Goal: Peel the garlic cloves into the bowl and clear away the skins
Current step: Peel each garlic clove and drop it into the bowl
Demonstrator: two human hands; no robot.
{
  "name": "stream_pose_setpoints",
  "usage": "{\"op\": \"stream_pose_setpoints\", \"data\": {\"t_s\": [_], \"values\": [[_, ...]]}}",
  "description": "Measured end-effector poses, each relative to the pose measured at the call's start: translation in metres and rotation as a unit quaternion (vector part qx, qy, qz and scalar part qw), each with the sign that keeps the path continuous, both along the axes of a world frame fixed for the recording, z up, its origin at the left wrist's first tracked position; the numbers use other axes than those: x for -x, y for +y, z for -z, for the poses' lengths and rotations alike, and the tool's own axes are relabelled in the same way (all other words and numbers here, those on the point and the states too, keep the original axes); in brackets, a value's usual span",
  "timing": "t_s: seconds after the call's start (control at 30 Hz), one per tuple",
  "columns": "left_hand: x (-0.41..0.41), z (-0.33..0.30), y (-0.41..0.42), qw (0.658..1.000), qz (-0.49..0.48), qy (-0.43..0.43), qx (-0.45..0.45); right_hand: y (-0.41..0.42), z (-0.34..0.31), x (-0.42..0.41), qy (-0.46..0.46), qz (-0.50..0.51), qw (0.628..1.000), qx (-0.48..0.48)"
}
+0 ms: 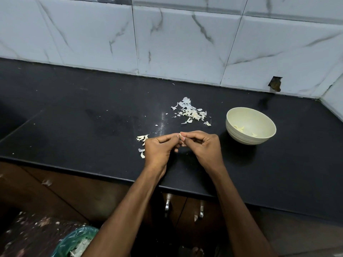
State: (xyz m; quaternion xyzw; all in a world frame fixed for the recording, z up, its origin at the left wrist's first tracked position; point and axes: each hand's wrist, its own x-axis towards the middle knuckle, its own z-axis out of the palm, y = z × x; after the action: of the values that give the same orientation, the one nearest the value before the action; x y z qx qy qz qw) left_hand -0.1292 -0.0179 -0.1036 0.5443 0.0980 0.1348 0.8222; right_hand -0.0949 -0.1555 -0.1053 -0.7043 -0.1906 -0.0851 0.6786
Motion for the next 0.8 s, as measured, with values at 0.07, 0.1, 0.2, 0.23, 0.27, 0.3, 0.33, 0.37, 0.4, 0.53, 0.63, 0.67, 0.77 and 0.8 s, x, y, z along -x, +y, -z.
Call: {"op": "stream_pose_setpoints", "data": {"t_s": [0.07,0.1,0.2,0.23,0.27,0.3,0.33,0.37,0.4,0.53,0.63,0.67,0.77,0.8], "values": [[0.0003,-0.0001,-0.0005,1.0,-0.008,0.002,-0.006,0.0002,0.0,0.0004,-0.004,-0.001,1.0,0.008],[0.0003,0.0001,-0.001,1.0,-0.012,0.002,-0.012,0.0002,-0.0003,0.0011,-0.006,-0.002,1.0,0.012],[-0.0003,-0.0002,-0.0007,1.0,-0.008,0.002,-0.009,0.0007,-0.0022,0.003,0.002,-0.007,1.0,0.0],[-0.0005,-0.0009,-0.0001,1.0,0.0,0.002,0.002,0.0007,-0.0031,0.0036,0.013,-0.011,1.0,-0.017],[-0.0006,-0.0013,0.0006,1.0,0.01,0.002,0.013,0.0005,-0.0038,0.0037,0.026,-0.015,0.999,-0.034],[-0.0008,-0.0018,0.0011,1.0,0.017,0.001,0.022,0.0004,-0.0049,0.0036,0.039,-0.02,0.998,-0.047],[-0.001,-0.0018,0.0014,0.999,0.02,0.001,0.028,0.0002,-0.0056,0.0029,0.05,-0.022,0.997,-0.056],[-0.001,-0.0019,0.0016,0.999,0.02,0.002,0.031,0.0002,-0.0062,0.0023,0.06,-0.025,0.996,-0.063],[-0.001,-0.0018,0.0018,0.999,0.019,0.002,0.031,0.0003,-0.0064,0.0017,0.068,-0.025,0.995,-0.069],[0.0002,-0.0023,0.0009,0.999,0.026,0.0,0.037,0.0003,-0.0062,0.0016,0.072,-0.021,0.995,-0.072],[0.0017,-0.0036,0.0009,0.999,0.031,-0.003,0.045,0.0006,-0.0053,0.0013,0.073,-0.018,0.995,-0.06],[0.002,-0.0037,0.0008,0.999,0.029,-0.004,0.042,0.0008,-0.0046,0.001,0.072,-0.017,0.996,-0.051],[0.0022,-0.0032,0.0,0.999,0.021,-0.002,0.035,0.0005,-0.0032,0.0003,0.069,-0.015,0.997,-0.035],[0.0021,-0.0029,0.0002,0.999,0.02,-0.001,0.034,0.0006,-0.0028,0.0003,0.067,-0.015,0.997,-0.034]]}}
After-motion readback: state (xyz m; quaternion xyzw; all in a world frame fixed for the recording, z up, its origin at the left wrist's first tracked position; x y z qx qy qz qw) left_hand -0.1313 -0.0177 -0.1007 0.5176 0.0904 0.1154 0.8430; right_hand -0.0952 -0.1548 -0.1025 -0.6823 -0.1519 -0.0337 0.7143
